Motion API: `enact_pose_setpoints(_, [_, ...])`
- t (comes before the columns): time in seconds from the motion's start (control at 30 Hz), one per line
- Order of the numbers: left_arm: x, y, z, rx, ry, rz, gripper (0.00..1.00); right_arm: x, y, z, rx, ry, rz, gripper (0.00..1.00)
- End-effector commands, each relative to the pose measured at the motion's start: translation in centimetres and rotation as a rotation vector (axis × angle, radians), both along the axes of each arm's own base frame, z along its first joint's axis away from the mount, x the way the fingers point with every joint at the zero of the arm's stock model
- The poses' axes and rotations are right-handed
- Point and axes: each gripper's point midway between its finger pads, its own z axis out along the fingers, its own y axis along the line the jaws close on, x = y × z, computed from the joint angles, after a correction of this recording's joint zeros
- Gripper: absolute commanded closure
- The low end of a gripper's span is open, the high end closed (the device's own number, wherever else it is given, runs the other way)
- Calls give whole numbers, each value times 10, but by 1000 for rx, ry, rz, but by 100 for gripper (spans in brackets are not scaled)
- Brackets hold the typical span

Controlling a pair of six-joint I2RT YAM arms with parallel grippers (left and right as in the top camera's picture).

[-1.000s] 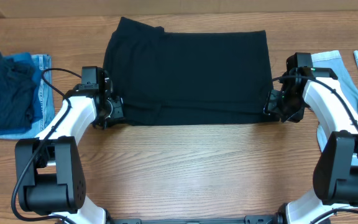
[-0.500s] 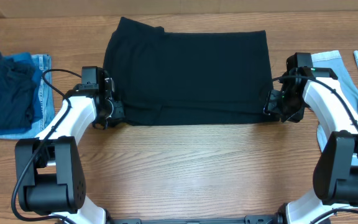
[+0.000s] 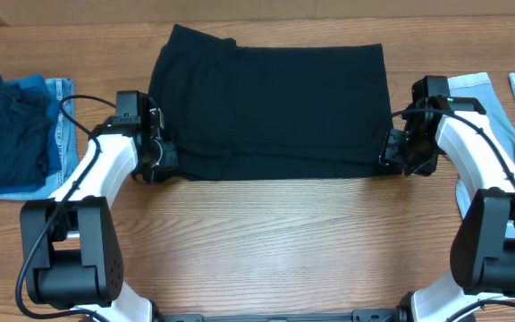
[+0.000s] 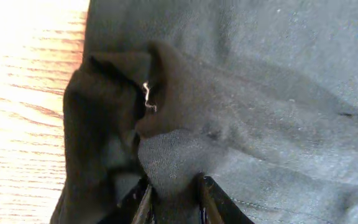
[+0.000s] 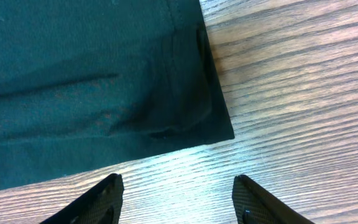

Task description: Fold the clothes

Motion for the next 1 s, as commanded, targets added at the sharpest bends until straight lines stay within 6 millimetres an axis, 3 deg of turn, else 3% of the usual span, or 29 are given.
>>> enact_pose_setpoints(0.0, [14, -2, 10, -3, -30, -5, 72, -1, -2, -1, -1, 2, -7, 40])
enact_pose_setpoints(0.13, [15, -2, 12, -4, -33, -5, 73, 0, -2, -1, -1, 1, -7, 40])
enact_pose_setpoints(0.2, [15, -2, 13, -4, -29, -5, 96, 0, -2, -1, -1, 1, -7, 39])
enact_pose_setpoints(0.27, [15, -4, 16, -16, -29, -14, 96, 0, -2, -1, -1, 0, -7, 40])
enact_pose_setpoints(0.3, [24, -14, 32, -61, -74, -60, 96, 0, -2, -1, -2, 0, -7, 40])
enact_pose_setpoints(0.4, [61, -14, 85, -54, -247, -78, 96, 2, -3, -1, -2, -7, -7, 40])
enact_pose_setpoints(0.47, [82, -11, 108, -34, -342, -79, 96, 1, -3, -1, -2, -6, -7, 41])
enact_pose_setpoints(0.57, [109, -9, 126, -20, -469, -67, 96, 1, -2, -1, -1, -6, -7, 40])
enact_pose_setpoints(0.6, [115, -10, 128, -23, -490, -64, 93, 1, -2, -1, -1, -6, -7, 41])
enact_pose_setpoints(0.63, [122, -11, 123, -34, -498, -48, 78, 1, -2, -1, -1, -6, -7, 41])
enact_pose_setpoints(0.7, [123, -15, 107, -54, -464, -37, 62, 1, -2, -1, -2, -5, -7, 41])
enact_pose_setpoints(0.8, [117, -31, 85, -128, -396, -76, 46, 1, -2, -1, -1, -5, -7, 41])
enact_pose_setpoints(0.97, [100, -34, 70, -145, -305, -88, 51, 1, -2, -1, -1, -3, -7, 40])
